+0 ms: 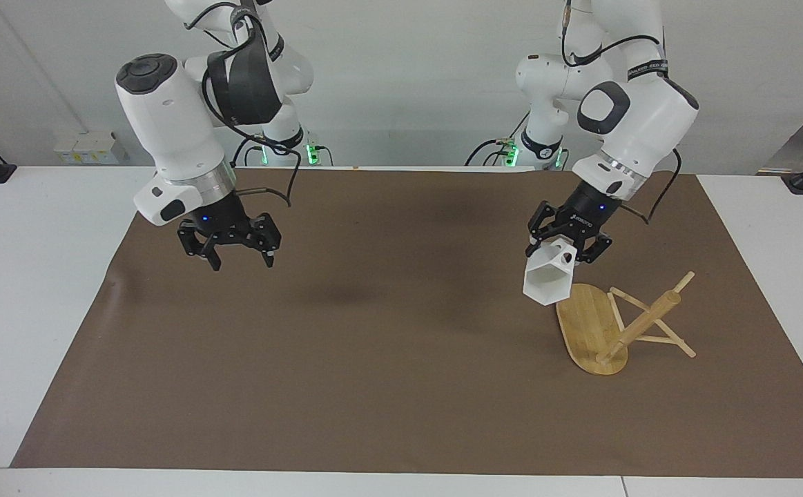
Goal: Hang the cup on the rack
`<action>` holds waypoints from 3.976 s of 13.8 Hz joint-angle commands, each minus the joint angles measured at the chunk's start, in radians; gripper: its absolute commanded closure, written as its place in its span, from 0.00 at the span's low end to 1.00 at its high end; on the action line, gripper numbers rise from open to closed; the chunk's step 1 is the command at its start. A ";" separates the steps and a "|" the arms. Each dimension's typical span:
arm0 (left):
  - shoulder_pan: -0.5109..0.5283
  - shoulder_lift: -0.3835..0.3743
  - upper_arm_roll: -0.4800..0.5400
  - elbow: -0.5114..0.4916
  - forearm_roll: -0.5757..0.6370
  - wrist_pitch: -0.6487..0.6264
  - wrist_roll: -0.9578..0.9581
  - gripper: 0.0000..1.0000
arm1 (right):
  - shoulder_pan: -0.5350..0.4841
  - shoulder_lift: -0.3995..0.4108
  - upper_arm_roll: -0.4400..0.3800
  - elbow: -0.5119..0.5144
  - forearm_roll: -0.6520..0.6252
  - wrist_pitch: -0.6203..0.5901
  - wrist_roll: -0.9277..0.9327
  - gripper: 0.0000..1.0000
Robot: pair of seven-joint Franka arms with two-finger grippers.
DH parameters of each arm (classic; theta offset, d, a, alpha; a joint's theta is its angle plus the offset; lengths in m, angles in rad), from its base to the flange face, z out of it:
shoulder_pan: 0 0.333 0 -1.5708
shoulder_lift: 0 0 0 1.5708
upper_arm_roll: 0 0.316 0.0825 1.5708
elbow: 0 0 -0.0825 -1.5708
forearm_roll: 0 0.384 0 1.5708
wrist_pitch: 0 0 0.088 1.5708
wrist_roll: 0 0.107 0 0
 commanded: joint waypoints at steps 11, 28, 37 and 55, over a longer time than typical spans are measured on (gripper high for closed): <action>0.066 0.085 0.002 0.078 0.031 0.057 -0.087 1.00 | 0.059 -0.138 -0.323 0.029 0.091 -0.394 -0.015 0.00; 0.093 0.100 0.001 0.067 0.039 0.074 -0.141 1.00 | 0.086 -0.161 -0.305 0.033 0.094 -0.356 -0.074 0.00; 0.101 0.091 0.001 0.046 0.039 0.066 -0.299 1.00 | 0.088 -0.161 -0.305 0.033 0.094 -0.356 -0.074 0.00; 0.133 0.097 0.002 0.064 0.054 0.060 -0.349 0.00 | 0.088 -0.161 -0.305 0.033 0.094 -0.356 -0.074 0.00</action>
